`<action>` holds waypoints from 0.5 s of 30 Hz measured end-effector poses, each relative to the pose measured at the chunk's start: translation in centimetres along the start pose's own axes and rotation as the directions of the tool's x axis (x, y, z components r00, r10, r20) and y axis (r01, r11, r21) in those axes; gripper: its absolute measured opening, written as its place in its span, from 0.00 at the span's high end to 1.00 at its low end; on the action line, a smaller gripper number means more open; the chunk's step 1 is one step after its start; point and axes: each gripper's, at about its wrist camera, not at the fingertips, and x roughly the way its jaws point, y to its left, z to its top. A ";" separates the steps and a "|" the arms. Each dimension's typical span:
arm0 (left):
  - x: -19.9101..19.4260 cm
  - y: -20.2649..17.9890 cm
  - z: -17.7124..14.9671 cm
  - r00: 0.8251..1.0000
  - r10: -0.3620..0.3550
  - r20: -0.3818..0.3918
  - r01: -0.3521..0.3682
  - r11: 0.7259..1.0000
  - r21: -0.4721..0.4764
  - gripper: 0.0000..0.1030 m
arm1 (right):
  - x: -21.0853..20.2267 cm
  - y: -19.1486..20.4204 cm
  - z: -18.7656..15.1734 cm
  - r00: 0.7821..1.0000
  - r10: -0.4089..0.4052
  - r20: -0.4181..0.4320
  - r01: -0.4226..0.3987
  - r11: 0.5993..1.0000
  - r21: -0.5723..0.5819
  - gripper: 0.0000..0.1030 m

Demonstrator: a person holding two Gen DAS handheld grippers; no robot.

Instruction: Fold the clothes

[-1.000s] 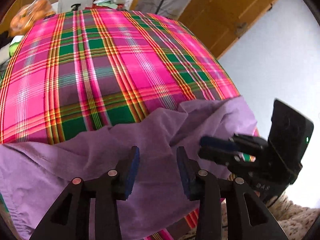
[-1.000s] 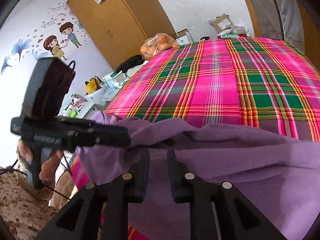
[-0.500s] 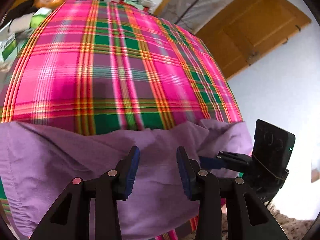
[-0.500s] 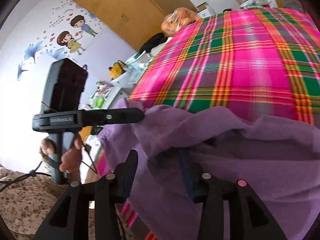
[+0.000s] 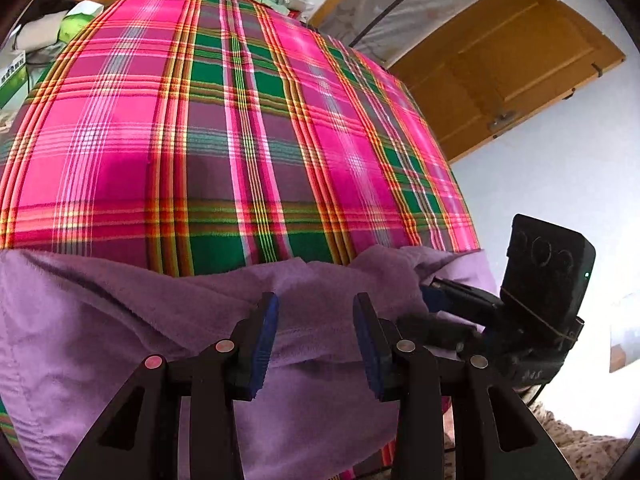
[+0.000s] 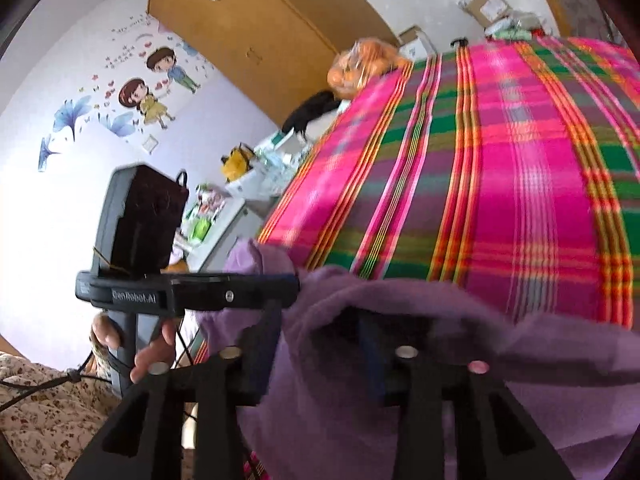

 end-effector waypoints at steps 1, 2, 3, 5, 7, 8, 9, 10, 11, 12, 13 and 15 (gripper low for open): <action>0.1 0.2 0.2 1.000 -0.008 0.001 0.008 1.000 -0.004 0.61 | 0.0 0.0 0.4 1.000 -0.010 0.012 0.010 1.000 -0.006 0.79; 0.2 0.3 0.4 1.000 -0.016 0.002 0.016 1.000 -0.010 0.61 | 0.1 0.0 0.7 1.000 -0.019 0.023 0.020 1.000 -0.012 0.88; 0.2 0.5 0.5 1.000 -0.024 0.003 0.024 1.000 -0.017 0.61 | 0.0 0.1 1.0 0.999 -0.033 0.031 0.034 0.999 -0.023 0.91; 0.4 0.8 0.8 0.999 -0.035 0.004 0.035 0.999 -0.033 0.61 | -0.4 0.3 1.6 0.997 -0.062 0.043 0.065 0.996 -0.056 0.93; 0.4 0.8 1.1 0.999 -0.039 0.008 0.040 0.999 -0.036 0.61 | -0.3 0.7 2.6 0.995 -0.086 0.055 0.090 0.992 -0.091 0.93; 0.4 0.8 1.3 0.999 -0.040 0.012 0.040 0.999 -0.035 0.61 | -0.2 0.6 3.1 0.994 -0.092 0.056 0.097 0.991 -0.097 0.93; 0.4 0.8 1.4 0.999 -0.040 0.016 0.040 0.999 -0.034 0.61 | -0.2 0.6 3.5 0.993 -0.099 0.057 0.104 0.989 -0.103 0.93; 0.5 0.8 1.6 0.999 -0.040 0.018 0.041 0.999 -0.031 0.61 | 0.0 0.6 4.0 0.992 -0.109 0.059 0.115 0.987 -0.108 0.93; 0.5 0.8 1.8 0.999 -0.038 0.020 0.039 0.999 -0.029 0.61 | 0.2 0.5 4.3 0.992 -0.115 0.056 0.121 0.986 -0.115 0.94; 0.6 0.8 2.0 0.999 -0.035 0.022 0.036 0.999 -0.027 0.61 | 0.6 0.4 4.7 0.991 -0.124 0.051 0.129 0.984 -0.120 0.94; 0.7 0.8 2.2 0.999 -0.033 0.024 0.033 0.999 -0.026 0.61 | 0.8 0.1 5.1 0.990 -0.131 0.049 0.136 0.984 -0.119 0.94; 1.0 0.8 2.8 0.999 -0.027 0.029 0.028 0.999 -0.023 0.61 | 1.2 -0.5 5.6 0.989 -0.144 0.044 0.148 0.983 -0.111 0.94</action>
